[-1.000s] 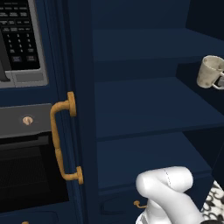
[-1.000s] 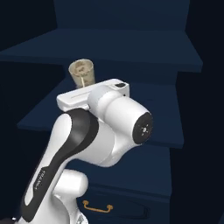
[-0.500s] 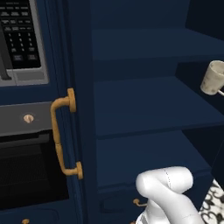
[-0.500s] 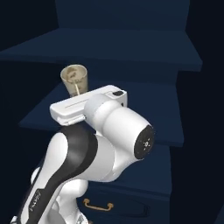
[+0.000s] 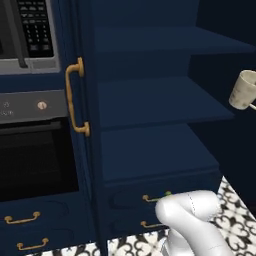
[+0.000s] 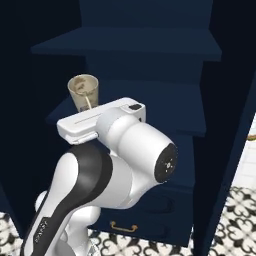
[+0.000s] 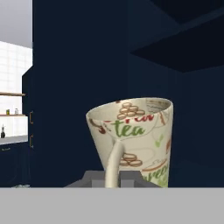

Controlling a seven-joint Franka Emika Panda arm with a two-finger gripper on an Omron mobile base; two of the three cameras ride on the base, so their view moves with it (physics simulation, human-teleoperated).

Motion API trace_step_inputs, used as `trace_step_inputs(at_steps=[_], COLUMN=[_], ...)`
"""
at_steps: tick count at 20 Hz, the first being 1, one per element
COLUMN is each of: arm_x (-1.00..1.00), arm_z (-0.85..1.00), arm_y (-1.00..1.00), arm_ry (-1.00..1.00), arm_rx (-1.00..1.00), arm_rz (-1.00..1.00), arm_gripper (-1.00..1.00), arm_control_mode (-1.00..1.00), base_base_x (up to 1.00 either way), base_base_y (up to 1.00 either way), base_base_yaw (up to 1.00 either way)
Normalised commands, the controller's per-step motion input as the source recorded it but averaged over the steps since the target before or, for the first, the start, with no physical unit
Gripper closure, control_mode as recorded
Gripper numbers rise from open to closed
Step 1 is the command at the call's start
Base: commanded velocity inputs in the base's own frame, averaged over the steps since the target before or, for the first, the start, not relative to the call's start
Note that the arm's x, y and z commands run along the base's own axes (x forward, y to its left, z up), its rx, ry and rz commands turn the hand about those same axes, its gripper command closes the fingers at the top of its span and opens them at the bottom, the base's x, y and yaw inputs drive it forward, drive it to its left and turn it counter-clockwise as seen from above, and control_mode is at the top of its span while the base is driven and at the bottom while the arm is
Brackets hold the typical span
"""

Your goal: Pick the kettle from the counter and place it on the tray. Then pick the mug from the cabinet and place it on the tray. Then close the cabinet doors.

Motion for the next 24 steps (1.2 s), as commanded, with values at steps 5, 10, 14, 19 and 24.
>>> trace_step_inputs(at_steps=[5, 10, 14, 19, 24], arm_x=[0.00, 0.00, 0.00, 0.00, 0.00], arm_z=[0.00, 0.00, 0.00, 0.00, 0.00], arm_y=[0.00, 0.00, 0.00, 0.00, 0.00], arm_ry=[0.00, 0.00, 0.00, 0.00, 0.00], arm_rx=[0.00, 0.00, 0.00, 0.00, 0.00], arm_rz=[0.00, 0.00, 0.00, 0.00, 0.00], arm_gripper=[1.00, 1.00, 1.00, 1.00, 1.00], arm_control_mode=[1.00, 1.00, 1.00, 1.00, 1.00], base_base_x=[-0.77, -0.74, -0.87, -0.87, -0.76], base_base_y=[0.13, 0.07, 0.14, 0.23, 0.30], base_base_yaw=[0.00, 0.00, 0.00, 0.03, 0.14])
